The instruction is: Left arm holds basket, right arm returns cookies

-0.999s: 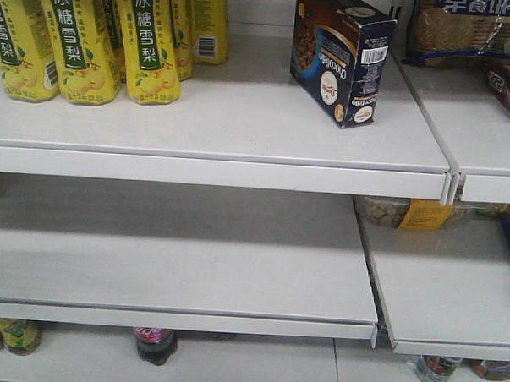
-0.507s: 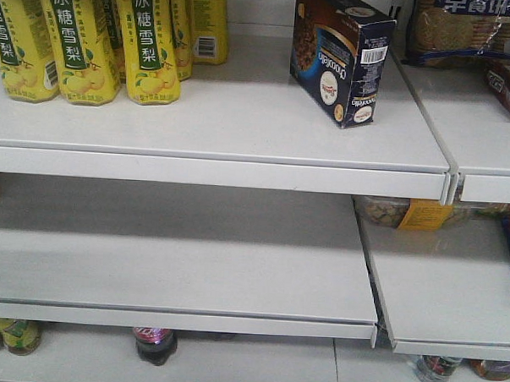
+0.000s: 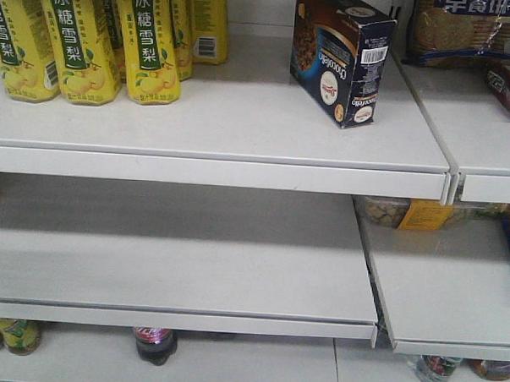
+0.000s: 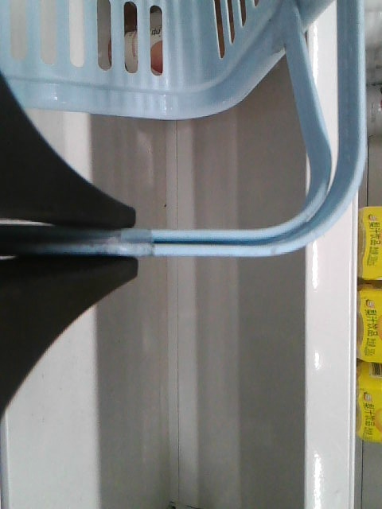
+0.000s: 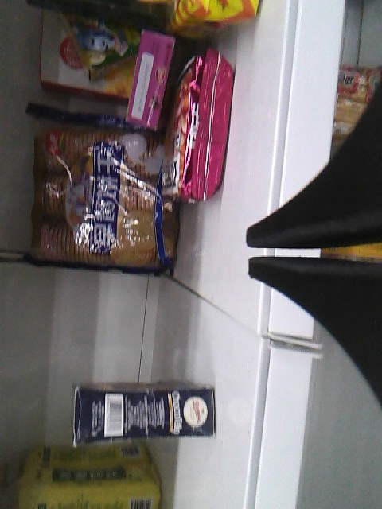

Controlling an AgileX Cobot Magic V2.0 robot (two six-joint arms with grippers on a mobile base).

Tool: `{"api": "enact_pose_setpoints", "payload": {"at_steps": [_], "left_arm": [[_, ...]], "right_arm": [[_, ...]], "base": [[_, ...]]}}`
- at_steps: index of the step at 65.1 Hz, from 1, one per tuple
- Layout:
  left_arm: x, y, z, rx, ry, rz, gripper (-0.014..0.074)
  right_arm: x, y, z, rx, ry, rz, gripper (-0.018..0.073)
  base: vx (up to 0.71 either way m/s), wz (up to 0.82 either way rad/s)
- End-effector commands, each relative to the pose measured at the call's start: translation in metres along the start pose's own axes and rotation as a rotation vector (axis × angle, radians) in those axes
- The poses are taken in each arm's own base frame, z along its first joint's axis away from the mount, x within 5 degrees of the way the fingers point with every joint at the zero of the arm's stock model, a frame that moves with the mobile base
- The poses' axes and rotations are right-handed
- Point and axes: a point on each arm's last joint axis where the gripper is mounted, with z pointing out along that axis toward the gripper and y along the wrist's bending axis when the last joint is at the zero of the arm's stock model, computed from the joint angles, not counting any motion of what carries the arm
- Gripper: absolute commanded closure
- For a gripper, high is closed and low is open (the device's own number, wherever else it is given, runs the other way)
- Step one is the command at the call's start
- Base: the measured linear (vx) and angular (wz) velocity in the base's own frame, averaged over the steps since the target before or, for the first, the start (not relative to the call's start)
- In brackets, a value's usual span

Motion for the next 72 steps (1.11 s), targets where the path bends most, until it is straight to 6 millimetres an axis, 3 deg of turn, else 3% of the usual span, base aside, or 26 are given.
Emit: {"api": "enact_pose_setpoints", "payload": {"at_steps": [1, 19, 49, 72], "left_arm": [[-0.02, 0.0, -0.004, -0.002, -0.151, 0.022, 0.0599], [-0.02, 0.0, -0.004, -0.002, -0.151, 0.022, 0.0599], [-0.02, 0.0, -0.004, -0.002, -0.151, 0.022, 0.0599], [-0.02, 0.0, -0.004, -0.002, -0.151, 0.022, 0.0599]], "right_arm": [[-0.015, -0.006, -0.001, 0.072, -0.092, -0.013, 0.0562], [-0.009, -0.014, -0.008, 0.205, -0.11, -0.017, 0.0562], [0.061, -0.01, -0.019, 0.213, -0.088, 0.084, 0.0562], [0.1, -0.004, -0.026, 0.176, -0.149, 0.107, 0.0562]], "base": [[0.0, 0.0], [0.0, 0.0], [0.0, 0.0], [0.0, 0.0]]}}
